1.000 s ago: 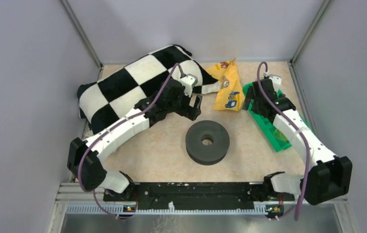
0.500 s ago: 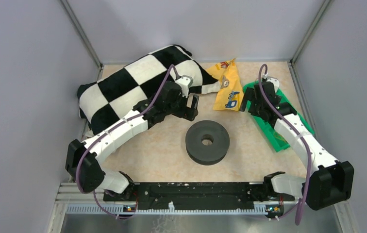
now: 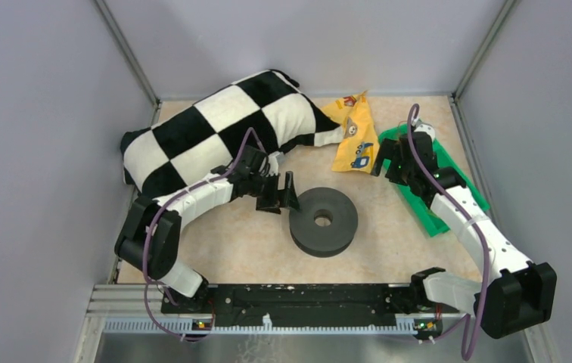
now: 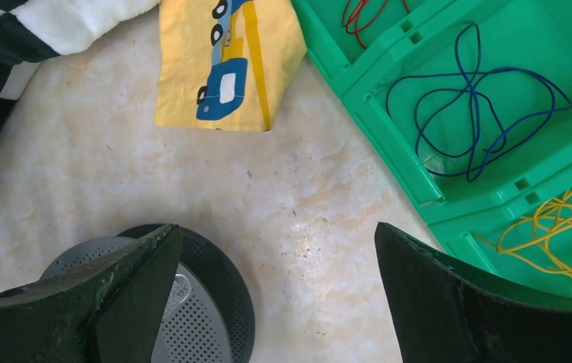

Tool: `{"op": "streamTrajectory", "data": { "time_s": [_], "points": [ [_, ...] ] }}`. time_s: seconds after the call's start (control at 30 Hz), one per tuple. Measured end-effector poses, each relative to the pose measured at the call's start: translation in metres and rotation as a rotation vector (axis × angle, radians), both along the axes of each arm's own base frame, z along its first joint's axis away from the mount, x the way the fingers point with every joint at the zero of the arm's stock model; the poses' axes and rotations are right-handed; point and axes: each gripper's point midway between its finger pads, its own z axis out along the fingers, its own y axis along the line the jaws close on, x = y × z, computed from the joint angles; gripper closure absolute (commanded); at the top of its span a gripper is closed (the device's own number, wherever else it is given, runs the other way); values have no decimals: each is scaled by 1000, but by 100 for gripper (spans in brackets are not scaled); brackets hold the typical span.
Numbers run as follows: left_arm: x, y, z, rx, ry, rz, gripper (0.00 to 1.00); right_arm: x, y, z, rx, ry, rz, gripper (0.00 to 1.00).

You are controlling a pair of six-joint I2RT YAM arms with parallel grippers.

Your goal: Wrap the cables

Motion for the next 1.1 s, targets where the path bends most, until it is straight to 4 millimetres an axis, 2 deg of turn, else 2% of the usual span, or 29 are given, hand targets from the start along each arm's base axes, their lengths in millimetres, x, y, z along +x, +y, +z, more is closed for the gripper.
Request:
{"op": "streamTrajectory", "data": {
  "time_s": [0.17,0.27,0.4,0.53,0.57,0.63,0.73,0.77,0.8,0.97,1.03,1.1],
  "points": [
    [-18,8,-18,-175,160,41,13,-1,0,-3,1,5,2,1],
    [-29,0,-16,-260,209,24,19,-2,0,-5,1,12,4,1],
    [-25,-14,-8,-364,218,2,30,-2,1,-5,4,13,5,1],
    [-25,-20,-10,-422,250,14,41,-2,2,-6,9,13,4,1],
    [-24,-21,-11,-426,253,17,45,-2,2,-5,9,13,4,1],
    [-21,-22,-13,-431,255,23,59,-2,2,-6,9,13,4,1],
    [-18,-23,-19,-425,261,38,94,-2,2,-6,10,14,5,1],
    [-17,-23,-20,-425,266,38,100,-2,2,-6,11,14,5,1],
    [-18,-24,-19,-434,277,36,100,-2,2,-6,11,14,6,1],
    [-2,-38,25,-476,175,-53,100,-3,0,-6,3,18,-2,1],
    [15,-42,48,-415,79,-56,100,-4,-4,-7,-13,19,-18,1],
    [38,-45,80,-348,-98,-60,100,-5,-11,-6,-37,14,-43,1]
  ]
}}
